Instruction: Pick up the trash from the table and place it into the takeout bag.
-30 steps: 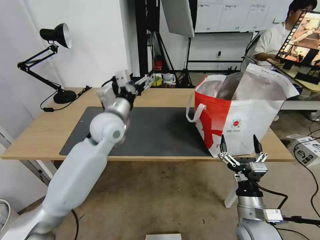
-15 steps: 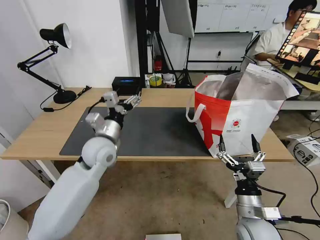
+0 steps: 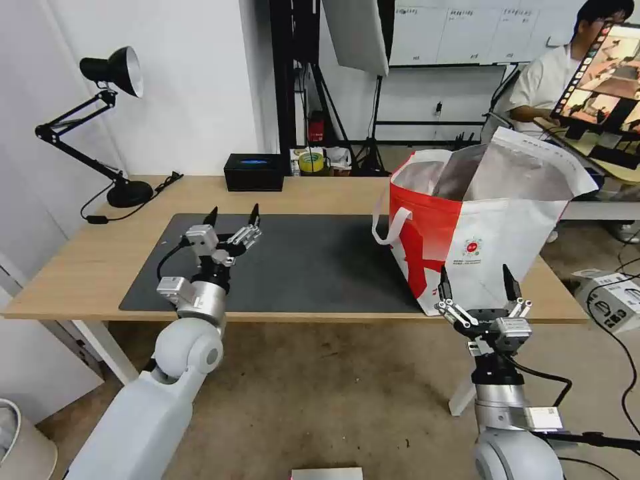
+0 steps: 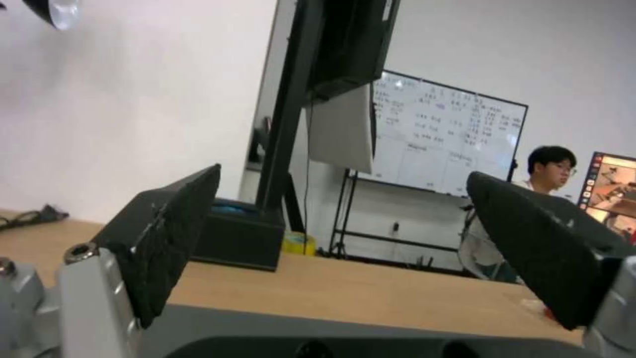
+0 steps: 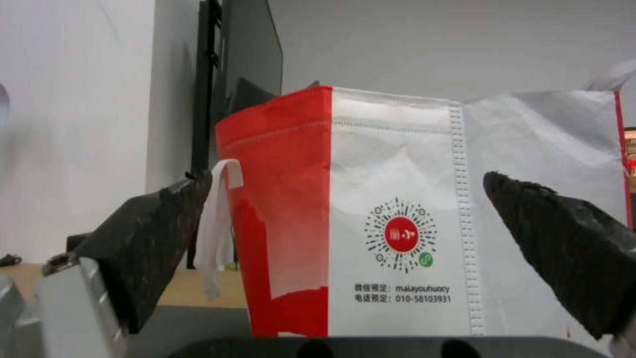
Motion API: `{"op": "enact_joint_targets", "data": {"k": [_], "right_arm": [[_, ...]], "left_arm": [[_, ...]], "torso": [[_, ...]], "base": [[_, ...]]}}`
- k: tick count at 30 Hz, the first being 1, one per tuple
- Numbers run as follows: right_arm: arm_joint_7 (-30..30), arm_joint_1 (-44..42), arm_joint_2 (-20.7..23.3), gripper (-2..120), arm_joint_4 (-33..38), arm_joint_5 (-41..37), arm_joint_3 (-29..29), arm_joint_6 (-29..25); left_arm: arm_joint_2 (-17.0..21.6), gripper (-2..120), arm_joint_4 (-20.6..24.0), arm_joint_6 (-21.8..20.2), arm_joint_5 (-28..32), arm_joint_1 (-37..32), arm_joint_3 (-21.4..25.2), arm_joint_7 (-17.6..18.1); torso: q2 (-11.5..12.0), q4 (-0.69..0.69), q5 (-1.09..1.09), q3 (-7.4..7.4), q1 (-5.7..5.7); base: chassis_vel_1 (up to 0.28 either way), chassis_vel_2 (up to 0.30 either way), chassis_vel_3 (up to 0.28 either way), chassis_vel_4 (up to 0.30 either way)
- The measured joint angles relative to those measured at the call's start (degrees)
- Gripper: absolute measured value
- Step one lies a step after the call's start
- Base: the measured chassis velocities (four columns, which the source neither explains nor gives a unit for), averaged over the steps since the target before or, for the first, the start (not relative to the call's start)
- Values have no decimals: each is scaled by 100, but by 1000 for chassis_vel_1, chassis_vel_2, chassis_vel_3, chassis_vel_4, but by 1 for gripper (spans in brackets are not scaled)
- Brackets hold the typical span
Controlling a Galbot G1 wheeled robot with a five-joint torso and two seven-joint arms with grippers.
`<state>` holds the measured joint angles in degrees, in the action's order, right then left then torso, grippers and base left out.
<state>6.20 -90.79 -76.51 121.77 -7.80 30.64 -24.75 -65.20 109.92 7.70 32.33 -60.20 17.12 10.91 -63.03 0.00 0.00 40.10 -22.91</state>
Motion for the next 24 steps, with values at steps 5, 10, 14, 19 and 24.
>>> {"op": "enact_joint_targets", "data": {"k": [5, 10, 14, 19, 24], "right_arm": [[0, 20, 35, 100, -40, -47, 12, 0], [1, 38, 43, 100, -105, -56, 13, -6], [1, 66, 37, 100, -178, -57, 6, -24], [-1, 88, 25, 100, -268, -59, 1, -61], [-16, 89, 6, 100, -320, -61, 4, -115]], "left_arm": [[-96, 100, -38, 383, -374, -310, 200, -256], [-163, 100, -108, 744, -658, -534, 357, -354], [-251, 100, -127, 928, -808, -772, 522, -356], [-383, 100, -176, 1245, -1125, -1099, 766, -350], [-488, 100, -184, 1469, -1285, -1307, 885, -349]], "torso": [[0, 0, 0, 0, 0], [0, 0, 0, 0, 0], [0, 0, 0, 0, 0], [0, 0, 0, 0, 0], [0, 0, 0, 0, 0]], "base": [[0, 0, 0, 0], [0, 0, 0, 0], [0, 0, 0, 0], [0, 0, 0, 0], [0, 0, 0, 0]]}}
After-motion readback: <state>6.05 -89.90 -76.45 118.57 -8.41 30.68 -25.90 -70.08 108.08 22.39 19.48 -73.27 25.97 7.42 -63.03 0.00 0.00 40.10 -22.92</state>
